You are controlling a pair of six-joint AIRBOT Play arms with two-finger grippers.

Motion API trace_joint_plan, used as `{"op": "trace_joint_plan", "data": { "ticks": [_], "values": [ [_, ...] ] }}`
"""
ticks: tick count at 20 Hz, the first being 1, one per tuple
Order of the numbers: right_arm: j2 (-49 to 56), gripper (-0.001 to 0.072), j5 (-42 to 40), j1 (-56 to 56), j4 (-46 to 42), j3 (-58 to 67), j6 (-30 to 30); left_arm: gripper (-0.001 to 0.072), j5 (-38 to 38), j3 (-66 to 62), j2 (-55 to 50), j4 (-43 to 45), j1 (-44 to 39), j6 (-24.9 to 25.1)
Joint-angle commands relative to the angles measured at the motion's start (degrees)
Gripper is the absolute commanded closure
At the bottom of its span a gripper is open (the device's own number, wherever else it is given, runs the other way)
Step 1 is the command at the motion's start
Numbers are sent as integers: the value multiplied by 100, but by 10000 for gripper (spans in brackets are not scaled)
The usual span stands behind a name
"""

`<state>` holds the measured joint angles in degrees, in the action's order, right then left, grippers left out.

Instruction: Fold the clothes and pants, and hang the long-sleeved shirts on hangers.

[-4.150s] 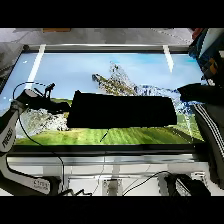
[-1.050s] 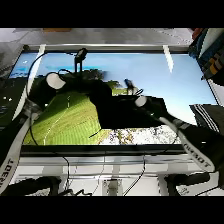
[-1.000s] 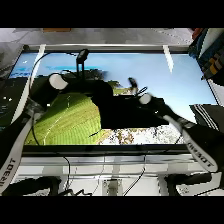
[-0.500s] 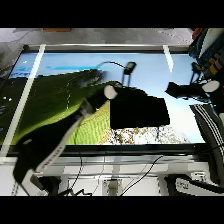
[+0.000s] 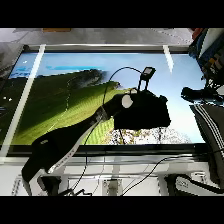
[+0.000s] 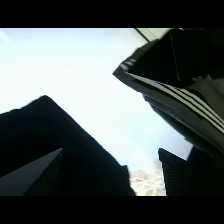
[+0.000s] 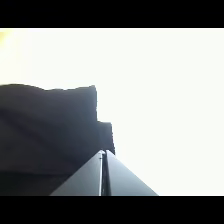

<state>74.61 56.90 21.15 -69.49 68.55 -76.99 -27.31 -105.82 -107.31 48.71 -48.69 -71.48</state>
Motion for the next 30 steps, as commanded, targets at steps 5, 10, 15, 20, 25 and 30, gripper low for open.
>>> {"op": "trace_joint_plan", "data": {
  "ticks": [5,10,15,20,25,30],
  "values": [
    [822,685,1801,7,809,-55,2671,8,-2144,-24,522,831,1165,31],
    [1045,58,1725,-614,1154,-83,3449,9,-2791,-22,518,831,1596,31],
    [1045,58,1078,-1469,-11,-83,3467,8,-2789,-22,516,828,1567,31],
    [1047,62,-577,-1650,-321,-81,1405,9,-2789,-22,516,831,1569,31],
    [1388,119,-490,-1027,-354,-70,-310,9,-2798,-22,516,828,1569,31],
    [2009,117,953,-31,1051,-35,282,9,-2809,-22,516,831,1569,31]
  ]
}}
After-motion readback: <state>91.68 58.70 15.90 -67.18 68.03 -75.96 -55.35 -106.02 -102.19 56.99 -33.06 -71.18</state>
